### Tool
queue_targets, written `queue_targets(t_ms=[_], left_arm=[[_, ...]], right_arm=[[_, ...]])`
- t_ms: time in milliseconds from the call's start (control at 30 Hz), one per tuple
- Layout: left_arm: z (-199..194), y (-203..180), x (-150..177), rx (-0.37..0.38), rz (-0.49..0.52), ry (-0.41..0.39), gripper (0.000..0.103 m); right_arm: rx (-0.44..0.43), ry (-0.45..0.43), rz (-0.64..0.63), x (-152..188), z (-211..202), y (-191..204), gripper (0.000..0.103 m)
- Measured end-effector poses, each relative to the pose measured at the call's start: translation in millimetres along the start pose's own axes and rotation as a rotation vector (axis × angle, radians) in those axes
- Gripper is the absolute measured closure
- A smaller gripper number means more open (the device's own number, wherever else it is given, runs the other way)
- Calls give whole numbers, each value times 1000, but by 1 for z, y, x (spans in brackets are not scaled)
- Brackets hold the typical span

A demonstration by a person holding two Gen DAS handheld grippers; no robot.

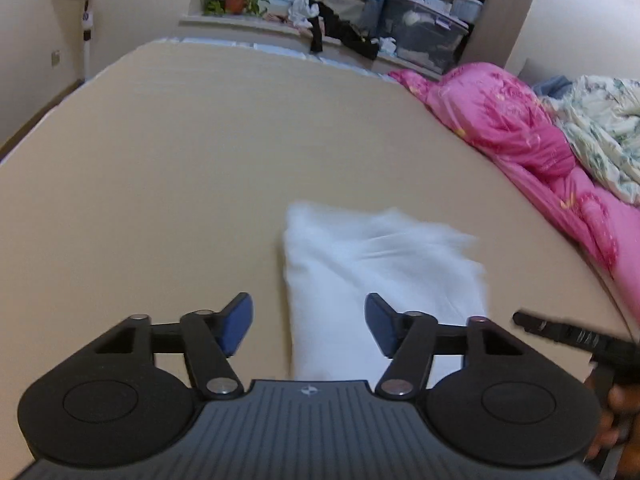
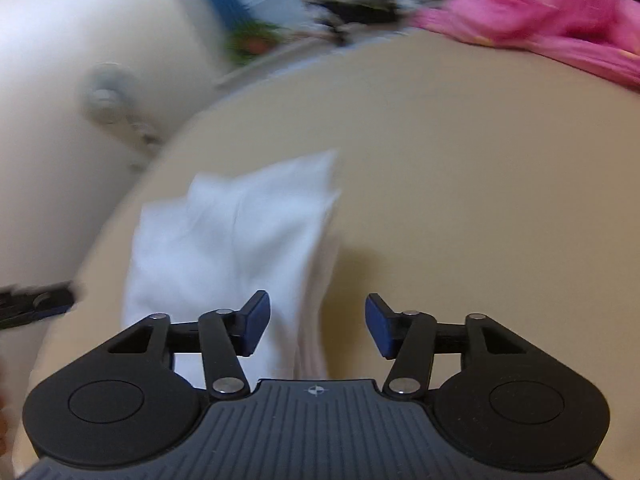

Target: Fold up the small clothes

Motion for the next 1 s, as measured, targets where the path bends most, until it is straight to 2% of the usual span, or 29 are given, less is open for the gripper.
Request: queue_targets(t_ms=[100,167,200,233,267,300,367,467,500,533,600,667,733,767,833,867,900,933,967,1000], left_arm=[[5,10,33,29,21,44,37],[26,15,56,17,-2,101,38],[35,16,64,13,-20,130,42],[44,16,71,23,-42,164,59],[52,14,76,33,-58,201,68],[56,11,80,19,-46,202,70],[57,11,81,15,-22,202,84],[37,14,72,115,-89,202,88],[37,14,73,110,-94,200,87],[44,12,77,72,-69,224,87],[50,6,90,-47,22,249,74],[31,-5,89,-55,44,181,73],[13,-13,94,-4,81,80,73],[22,-16,102,-43,130,102,73],[39,-13,121,-152,197,194,71],[32,-14,124,-156,198,175,71],[18,-20,124,-158,210,152,72],[3,-26,123,-148,217,118,67],[-17,-34,123,-137,227,63,47],[-37,-40,125,-147,238,3,32]], right_arm=[[-58,20,52,20,-2,-9,45],[-79,76,47,31,5,-7,41],[-97,113,41,37,11,-6,41],[-114,134,45,42,15,-7,41],[-126,144,57,44,18,-9,48],[-147,144,74,46,20,-12,70],[-194,135,105,49,15,-15,96],[-169,65,82,36,-7,-7,97],[-161,41,78,32,-13,-4,97],[-144,42,71,34,-15,-4,97],[-74,115,65,40,-1,-6,96],[-48,142,78,44,-2,-5,94],[-54,85,32,44,-14,3,90],[-45,99,8,47,-12,5,89],[15,239,25,59,2,-3,77],[39,269,51,62,2,-7,76],[49,260,67,63,-6,-9,76],[66,234,55,61,-19,-6,76],[92,197,14,57,-36,0,75],[112,156,-33,55,-52,7,73]])
Point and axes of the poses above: each gripper's, at about its wrist camera, not at the fingertips, and z roughly the way its jaws point, y to its left, x to its underside, the point moved 1 cm from there along z, roughly the way its jaws point, and after that the axes turned 14 degrees about -z, right-handed, at the moved point
